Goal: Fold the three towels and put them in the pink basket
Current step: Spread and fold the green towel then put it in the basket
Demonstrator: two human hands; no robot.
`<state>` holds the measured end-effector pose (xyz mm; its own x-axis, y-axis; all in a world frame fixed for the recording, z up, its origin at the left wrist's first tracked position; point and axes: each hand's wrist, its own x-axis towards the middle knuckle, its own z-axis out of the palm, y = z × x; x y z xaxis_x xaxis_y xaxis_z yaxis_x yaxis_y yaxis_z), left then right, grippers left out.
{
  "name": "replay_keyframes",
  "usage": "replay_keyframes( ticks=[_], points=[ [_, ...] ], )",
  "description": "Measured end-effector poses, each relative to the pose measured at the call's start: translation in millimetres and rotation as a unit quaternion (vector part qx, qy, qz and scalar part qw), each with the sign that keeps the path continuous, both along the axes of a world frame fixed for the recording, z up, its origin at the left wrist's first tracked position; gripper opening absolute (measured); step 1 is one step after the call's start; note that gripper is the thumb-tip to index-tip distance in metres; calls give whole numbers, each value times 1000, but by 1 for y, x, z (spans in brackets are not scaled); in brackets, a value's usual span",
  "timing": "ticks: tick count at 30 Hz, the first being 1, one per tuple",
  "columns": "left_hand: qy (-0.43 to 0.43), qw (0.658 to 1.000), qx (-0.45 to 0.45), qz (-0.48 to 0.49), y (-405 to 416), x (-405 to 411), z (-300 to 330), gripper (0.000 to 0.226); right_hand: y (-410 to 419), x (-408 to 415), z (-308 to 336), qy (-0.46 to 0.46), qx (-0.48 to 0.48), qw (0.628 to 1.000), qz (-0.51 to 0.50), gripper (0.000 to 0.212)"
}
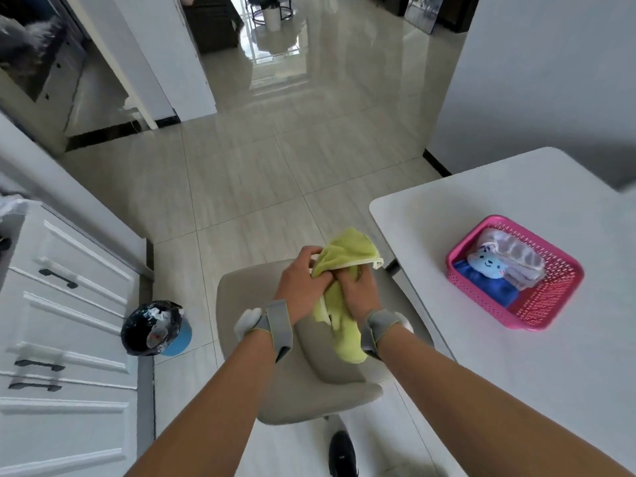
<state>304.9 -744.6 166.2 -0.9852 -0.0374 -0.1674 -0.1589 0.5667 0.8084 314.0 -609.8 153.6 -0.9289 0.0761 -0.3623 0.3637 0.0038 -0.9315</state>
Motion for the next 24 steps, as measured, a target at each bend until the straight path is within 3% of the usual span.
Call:
replay_keyframes(
  ticks=[7,12,16,21,24],
  points=[
    [124,986,-7,-107,145,-12,34,52,141,20,28,66,23,995,-66,28],
    [202,963,14,-180,262,0,54,45,240,47,55,110,44,984,-131,27],
    [178,965,40,-189,334,11,63,24,306,72,68,99,-1,975,-197,37],
    [123,968,52,-212,424,34,86,20,410,109,73,67,7,943,-327,27],
    [105,965,74,-228,460,47,98,20,459,123,68,56,20,912,-406,34]
  ],
)
